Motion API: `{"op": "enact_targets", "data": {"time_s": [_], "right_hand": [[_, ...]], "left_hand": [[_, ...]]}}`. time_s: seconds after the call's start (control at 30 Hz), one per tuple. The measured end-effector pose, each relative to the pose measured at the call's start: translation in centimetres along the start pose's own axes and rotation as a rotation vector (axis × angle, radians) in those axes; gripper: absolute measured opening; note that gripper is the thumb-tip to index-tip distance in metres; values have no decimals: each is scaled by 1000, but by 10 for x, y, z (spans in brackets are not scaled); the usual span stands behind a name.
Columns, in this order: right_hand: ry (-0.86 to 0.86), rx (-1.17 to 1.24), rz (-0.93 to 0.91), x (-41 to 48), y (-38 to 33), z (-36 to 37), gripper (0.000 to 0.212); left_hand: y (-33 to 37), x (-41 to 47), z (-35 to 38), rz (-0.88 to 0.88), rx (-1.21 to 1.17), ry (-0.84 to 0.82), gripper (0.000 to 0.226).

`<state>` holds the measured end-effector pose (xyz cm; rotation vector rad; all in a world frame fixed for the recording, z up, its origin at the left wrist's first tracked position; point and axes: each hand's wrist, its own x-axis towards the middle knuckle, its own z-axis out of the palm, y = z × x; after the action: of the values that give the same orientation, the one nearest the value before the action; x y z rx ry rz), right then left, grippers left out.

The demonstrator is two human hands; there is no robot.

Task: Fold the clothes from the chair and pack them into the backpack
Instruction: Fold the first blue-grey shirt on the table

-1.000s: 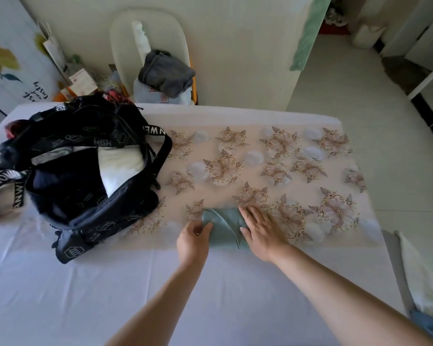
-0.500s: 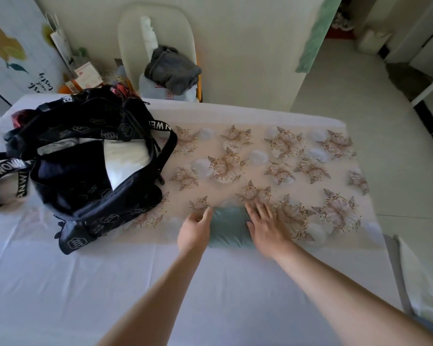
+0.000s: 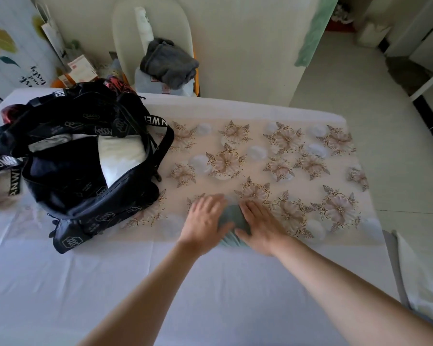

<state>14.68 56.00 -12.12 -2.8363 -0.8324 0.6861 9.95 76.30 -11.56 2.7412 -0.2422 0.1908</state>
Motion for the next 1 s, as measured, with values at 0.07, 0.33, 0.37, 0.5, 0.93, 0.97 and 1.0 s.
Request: {"op": "enact_targets", "data": {"time_s": [0.07, 0.33, 0.37, 0.5, 0.93, 0.97, 1.0], "right_hand": [[-38, -79, -49, -3, 4, -1, 118], [128, -325, -69, -6, -3, -14, 102], [204, -338, -71, -7, -4, -16, 95], [290, -293, -112, -16, -4, 2, 82], [164, -165, -81, 7, -34, -3, 60], [148, -169, -60, 4, -33, 5, 62], [140, -161, -29, 1, -33, 10, 61]], "left_hand": [[-9, -9, 7, 227, 150, -231, 92], [-19, -11, 5, 148, 151, -268, 73], [-19, -10, 3, 174, 136, -207, 68], [-19, -25, 5, 195, 94, -116, 74], [7, -30, 6, -588, -435, -26, 46], [10, -27, 2, -708, -454, -51, 50], [13, -23, -1, -822, -484, -88, 54]]}}
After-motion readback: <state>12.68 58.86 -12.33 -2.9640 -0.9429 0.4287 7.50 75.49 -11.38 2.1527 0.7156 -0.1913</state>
